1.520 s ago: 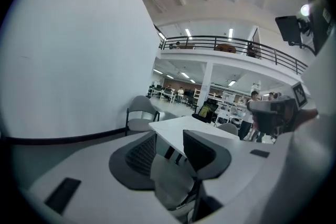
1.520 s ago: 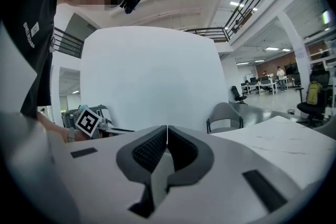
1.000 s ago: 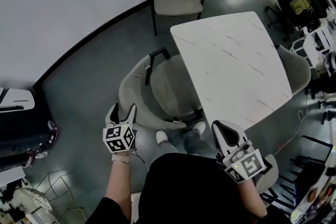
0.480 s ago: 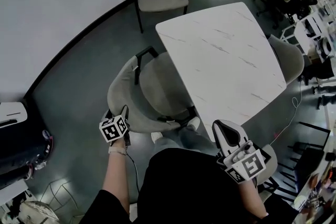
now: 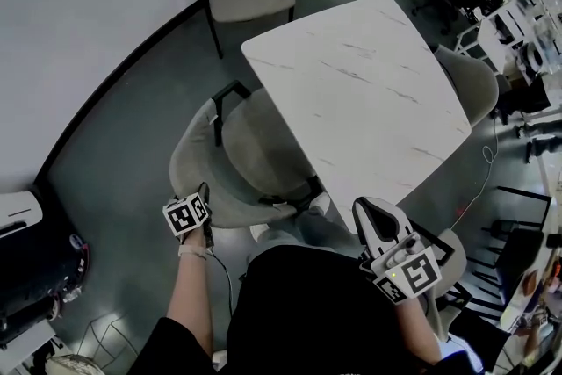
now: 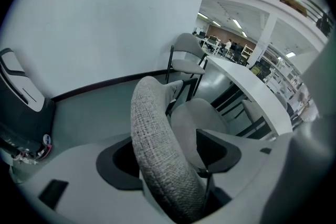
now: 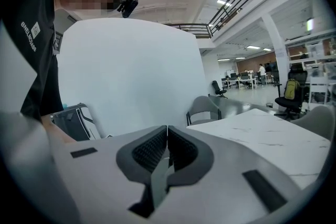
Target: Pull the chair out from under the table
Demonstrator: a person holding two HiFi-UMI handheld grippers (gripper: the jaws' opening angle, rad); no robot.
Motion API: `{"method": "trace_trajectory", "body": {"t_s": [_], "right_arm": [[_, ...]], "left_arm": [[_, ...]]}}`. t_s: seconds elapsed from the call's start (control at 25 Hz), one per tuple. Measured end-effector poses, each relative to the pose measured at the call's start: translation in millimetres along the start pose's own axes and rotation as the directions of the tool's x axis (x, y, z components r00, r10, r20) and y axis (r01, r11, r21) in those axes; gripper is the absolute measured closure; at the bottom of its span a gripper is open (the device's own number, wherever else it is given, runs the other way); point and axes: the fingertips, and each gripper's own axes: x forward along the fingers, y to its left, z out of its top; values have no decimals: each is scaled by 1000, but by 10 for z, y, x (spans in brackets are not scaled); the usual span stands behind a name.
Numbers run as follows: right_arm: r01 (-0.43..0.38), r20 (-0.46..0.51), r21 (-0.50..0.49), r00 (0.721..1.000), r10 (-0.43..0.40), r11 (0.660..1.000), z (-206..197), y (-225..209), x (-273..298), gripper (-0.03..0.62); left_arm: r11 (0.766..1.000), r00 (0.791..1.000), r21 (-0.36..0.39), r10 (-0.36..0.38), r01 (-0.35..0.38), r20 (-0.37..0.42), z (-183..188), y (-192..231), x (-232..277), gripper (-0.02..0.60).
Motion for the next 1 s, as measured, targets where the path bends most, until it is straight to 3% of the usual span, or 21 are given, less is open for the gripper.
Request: {"method": "trace_trajectory", "body": {"t_s": [0.16,0.28,0.44,0.8,1.0], "right_arm": [[20,0,11,1000,-20,1000,-22,-17,-31,580],[20,11,8,1000,-20,1000,-4,20,-43,582],[5,19,6,1000,-5,1000,-1,101,-54,580],[-39,20,41,999,38,998,-75,329,-56,582],[-48,34,80,998,46,996,-132,444,-22,582]], "left_arm": [[992,994,-90,-93,88,-53,-98,-12,90,310],[989,992,-106,-112,105,-57,-108,-21,91,311],[991,993,-102,-95,88,-68,-122,-6,95,329],[994,996,-110,-14,5,-83,-127,86,73,435],[995,996,-92,16,-25,-92,-107,125,63,449]]}}
